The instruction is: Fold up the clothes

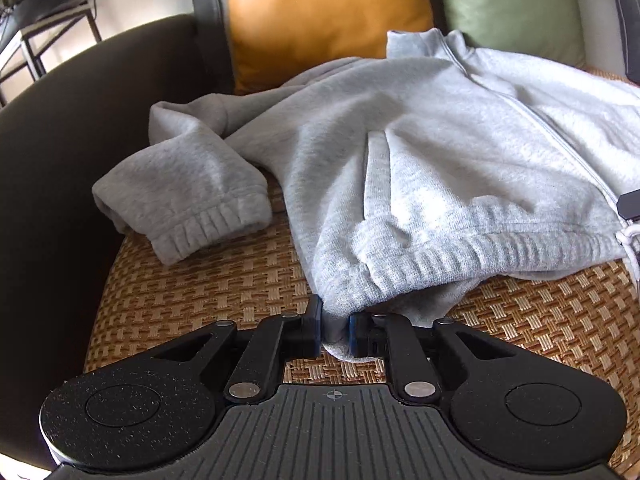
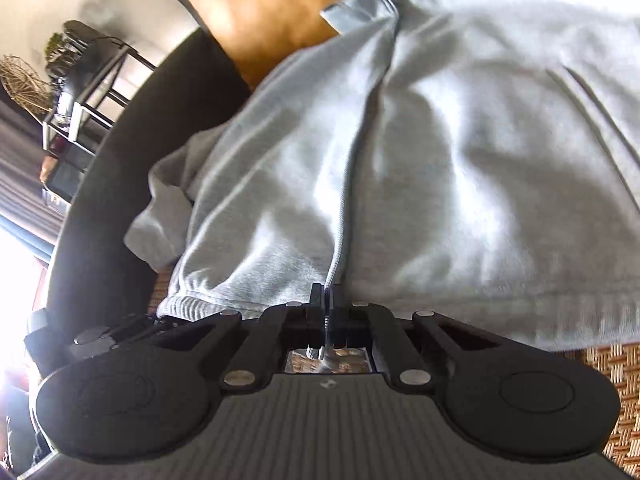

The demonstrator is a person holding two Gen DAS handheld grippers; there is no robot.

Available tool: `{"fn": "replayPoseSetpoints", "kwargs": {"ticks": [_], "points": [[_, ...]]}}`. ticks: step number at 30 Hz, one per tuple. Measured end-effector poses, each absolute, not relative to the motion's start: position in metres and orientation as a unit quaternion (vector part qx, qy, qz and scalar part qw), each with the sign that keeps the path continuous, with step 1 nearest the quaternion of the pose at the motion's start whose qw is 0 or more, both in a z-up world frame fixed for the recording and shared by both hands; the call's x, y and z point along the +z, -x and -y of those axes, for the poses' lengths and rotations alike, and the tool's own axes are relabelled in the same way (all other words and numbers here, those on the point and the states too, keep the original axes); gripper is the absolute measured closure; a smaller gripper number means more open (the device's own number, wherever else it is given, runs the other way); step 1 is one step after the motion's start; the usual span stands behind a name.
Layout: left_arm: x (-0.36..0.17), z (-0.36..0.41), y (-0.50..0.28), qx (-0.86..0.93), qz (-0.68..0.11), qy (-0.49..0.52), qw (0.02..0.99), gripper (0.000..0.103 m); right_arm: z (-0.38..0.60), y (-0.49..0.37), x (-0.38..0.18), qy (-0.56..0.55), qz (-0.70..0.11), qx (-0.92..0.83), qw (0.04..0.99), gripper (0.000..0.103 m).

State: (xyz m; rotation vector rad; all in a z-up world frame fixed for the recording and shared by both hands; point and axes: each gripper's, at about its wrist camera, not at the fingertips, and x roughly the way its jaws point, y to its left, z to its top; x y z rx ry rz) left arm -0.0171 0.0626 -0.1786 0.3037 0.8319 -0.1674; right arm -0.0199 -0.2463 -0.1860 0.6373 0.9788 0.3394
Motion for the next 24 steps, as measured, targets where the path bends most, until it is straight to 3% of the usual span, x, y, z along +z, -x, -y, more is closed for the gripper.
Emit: {"fn": "replayPoseSetpoints", "kwargs": {"ticks": [6, 7, 8, 9, 10, 11, 16, 18, 19, 20, 24], "points": [[-0.176, -0.071, 0.026, -0.079, -0.382, -0.173, 0.904, 0.074, 0.247, 0.021, -0.182, -0.281, -0.464, 0.165, 0.823, 0.100], [-0.174, -0.074, 0.028, -0.076, -0.381, -0.167, 0.906, 0.066, 0.248, 0.023, -0.180, -0.277, -0.467, 0.162, 0.824, 0.100], [-0.171, -0.079, 0.030, -0.076, -0.381, -0.156, 0.908, 0.049, 0.250, 0.024, -0.178, -0.273, -0.469, 0.158, 0.825, 0.098], [-0.168, -0.085, 0.033, -0.077, -0.381, -0.142, 0.910, 0.042, 0.253, 0.027, -0.175, -0.268, -0.469, 0.154, 0.828, 0.098], [-0.166, -0.092, 0.036, -0.076, -0.383, -0.129, 0.912, 0.028, 0.249, 0.025, -0.168, -0.261, -0.464, 0.162, 0.831, 0.098], [-0.162, -0.100, 0.040, -0.079, -0.385, -0.113, 0.912, 0.023, 0.242, 0.021, -0.159, -0.253, -0.457, 0.176, 0.835, 0.092], [-0.135, -0.151, 0.052, -0.060, -0.364, 0.020, 0.929, 0.022, 0.207, 0.000, -0.115, -0.214, -0.416, 0.247, 0.848, 0.090], [-0.127, -0.166, 0.047, -0.029, -0.342, 0.063, 0.937, 0.020, 0.193, -0.008, -0.097, -0.198, -0.399, 0.275, 0.852, 0.080], [-0.123, -0.173, 0.044, -0.012, -0.333, 0.081, 0.939, 0.020, 0.186, -0.012, -0.089, -0.190, -0.390, 0.289, 0.853, 0.068], [-0.122, -0.178, 0.039, 0.002, -0.328, 0.094, 0.940, 0.019, 0.179, -0.016, -0.080, -0.181, -0.382, 0.303, 0.854, 0.063], [-0.127, -0.190, 0.021, 0.043, -0.325, 0.138, 0.935, 0.019, 0.107, -0.051, -0.084, -0.153, -0.390, 0.362, 0.833, 0.062]]}}
